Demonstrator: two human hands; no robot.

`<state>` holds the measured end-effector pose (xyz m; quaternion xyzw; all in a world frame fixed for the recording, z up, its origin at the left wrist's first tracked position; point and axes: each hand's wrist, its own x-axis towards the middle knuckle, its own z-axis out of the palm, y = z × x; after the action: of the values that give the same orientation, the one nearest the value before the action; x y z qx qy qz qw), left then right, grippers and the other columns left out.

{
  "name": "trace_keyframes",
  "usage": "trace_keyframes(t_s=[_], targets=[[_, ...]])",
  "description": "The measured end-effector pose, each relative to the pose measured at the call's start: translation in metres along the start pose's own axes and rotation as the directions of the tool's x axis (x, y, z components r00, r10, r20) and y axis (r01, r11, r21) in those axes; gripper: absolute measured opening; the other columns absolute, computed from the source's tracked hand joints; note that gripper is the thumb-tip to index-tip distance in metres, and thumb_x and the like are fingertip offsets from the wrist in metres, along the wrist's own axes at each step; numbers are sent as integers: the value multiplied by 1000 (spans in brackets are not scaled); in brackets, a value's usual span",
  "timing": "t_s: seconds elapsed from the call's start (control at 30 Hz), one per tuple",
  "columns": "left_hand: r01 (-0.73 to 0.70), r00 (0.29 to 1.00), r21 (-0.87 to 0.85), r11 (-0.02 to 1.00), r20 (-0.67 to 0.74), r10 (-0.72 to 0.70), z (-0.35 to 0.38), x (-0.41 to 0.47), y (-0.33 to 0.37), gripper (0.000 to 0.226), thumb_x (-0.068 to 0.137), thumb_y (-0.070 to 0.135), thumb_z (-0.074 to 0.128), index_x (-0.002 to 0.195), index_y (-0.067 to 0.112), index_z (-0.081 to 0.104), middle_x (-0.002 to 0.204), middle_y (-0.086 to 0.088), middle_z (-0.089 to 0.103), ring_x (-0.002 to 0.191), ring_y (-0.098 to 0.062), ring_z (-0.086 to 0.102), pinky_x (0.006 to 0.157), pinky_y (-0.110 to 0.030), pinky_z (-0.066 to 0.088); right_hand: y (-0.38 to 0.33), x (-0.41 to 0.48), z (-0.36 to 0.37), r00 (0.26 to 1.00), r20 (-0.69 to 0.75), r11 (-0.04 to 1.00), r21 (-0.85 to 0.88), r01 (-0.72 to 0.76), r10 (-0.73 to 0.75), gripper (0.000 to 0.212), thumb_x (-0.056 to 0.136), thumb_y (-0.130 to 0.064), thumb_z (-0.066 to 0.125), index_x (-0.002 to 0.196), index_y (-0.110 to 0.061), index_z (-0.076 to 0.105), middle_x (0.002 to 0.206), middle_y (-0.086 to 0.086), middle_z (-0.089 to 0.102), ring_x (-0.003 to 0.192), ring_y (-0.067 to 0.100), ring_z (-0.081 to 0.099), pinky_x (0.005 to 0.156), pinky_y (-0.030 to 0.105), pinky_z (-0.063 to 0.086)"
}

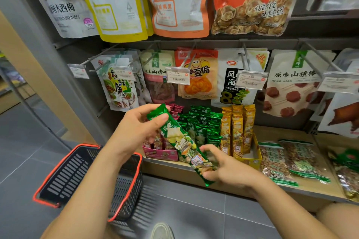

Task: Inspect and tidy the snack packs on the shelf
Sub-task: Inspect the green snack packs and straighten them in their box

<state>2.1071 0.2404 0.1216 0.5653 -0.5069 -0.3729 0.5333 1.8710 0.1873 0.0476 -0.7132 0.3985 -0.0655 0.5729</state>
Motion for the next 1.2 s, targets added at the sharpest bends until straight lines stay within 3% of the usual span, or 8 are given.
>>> trace_keyframes(t_s=[0.07, 0.17, 0.4, 0.6, 0.7, 0.8, 1.03, 1.2], targets=[[3, 999, 7, 1000, -55, -2, -4, 0, 1, 21, 82, 34, 70, 95, 19, 74, 63, -4, 53, 42, -9, 39, 39, -18, 33, -5, -2, 4, 1000, 15, 989, 145, 16, -18, 37, 91, -21, 66, 113, -40, 43, 119, -2, 51, 82, 1, 60, 61, 18, 50], [30, 986, 73, 997, -165, -17, -8, 1, 1, 24, 93, 30, 63, 70, 23, 64, 55, 3, 47, 39, -10, 34, 38, -18, 27, -12, -1, 7, 999, -4, 947, 318, 50, -52, 31, 81, -53, 64, 102, -34, 52, 107, 2, 60, 76, 4, 60, 58, 19, 48], [263, 903, 263, 928, -407, -140, -7, 7, 3, 61, 63, 80, 49, 62, 19, 41, 43, 12, 42, 53, -20, 44, 59, -37, 34, -15, 14, 18, 932, -168, 947, -40, 319, -321, 17, 89, -38, 65, 98, -24, 67, 84, -1, 63, 76, 6, 53, 72, 22, 40], [99, 994, 47, 994, 33, -100, -24, 15, 6, 35, 71, 54, 70, 97, 31, 65, 100, -2, 72, 75, -15, 55, 43, -21, 39, -18, 14, 5, 989, -118, 960, 254, 119, -91, 40, 97, -49, 41, 83, -31, 74, 73, -12, 69, 65, 2, 60, 67, 22, 46], [146, 961, -101, 984, 249, -117, -35, 18, 5, 45, 75, 26, 82, 117, 25, 64, 93, -8, 69, 68, -16, 58, 54, -22, 51, -11, 18, 2, 997, -69, 861, 508, 10, 30, 39, 102, -40, 41, 103, -12, 68, 75, 14, 70, 51, 20, 59, 45, 23, 40], [81, 984, 4, 997, 156, -81, -27, 24, 7, 38, 68, 29, 85, 101, 21, 68, 79, -6, 70, 56, -14, 58, 51, -22, 51, -8, 18, 0, 992, -81, 807, 590, -29, 95, 36, 102, -40, 42, 110, -10, 61, 76, 12, 73, 50, 24, 64, 35, 21, 35], [173, 968, 605, 777, -251, -21, 11, 51, -2, 55, 76, 67, 62, 66, 17, 42, 55, 5, 48, 57, -16, 50, 55, -33, 34, 3, 24, -9, 963, -248, 994, -54, 92, -103, 23, 90, -48, 58, 111, -38, 54, 104, -25, 53, 98, 9, 59, 73, 17, 51], [182, 982, 206, 962, 17, -189, 22, 63, -8, 32, 79, 43, 75, 97, 28, 55, 92, 1, 65, 55, -18, 63, 52, -30, 51, 18, 39, -17, 944, -320, 995, -85, 61, -85, 39, 98, -32, 53, 137, -25, 52, 110, -20, 56, 93, -3, 52, 79, 15, 39]])
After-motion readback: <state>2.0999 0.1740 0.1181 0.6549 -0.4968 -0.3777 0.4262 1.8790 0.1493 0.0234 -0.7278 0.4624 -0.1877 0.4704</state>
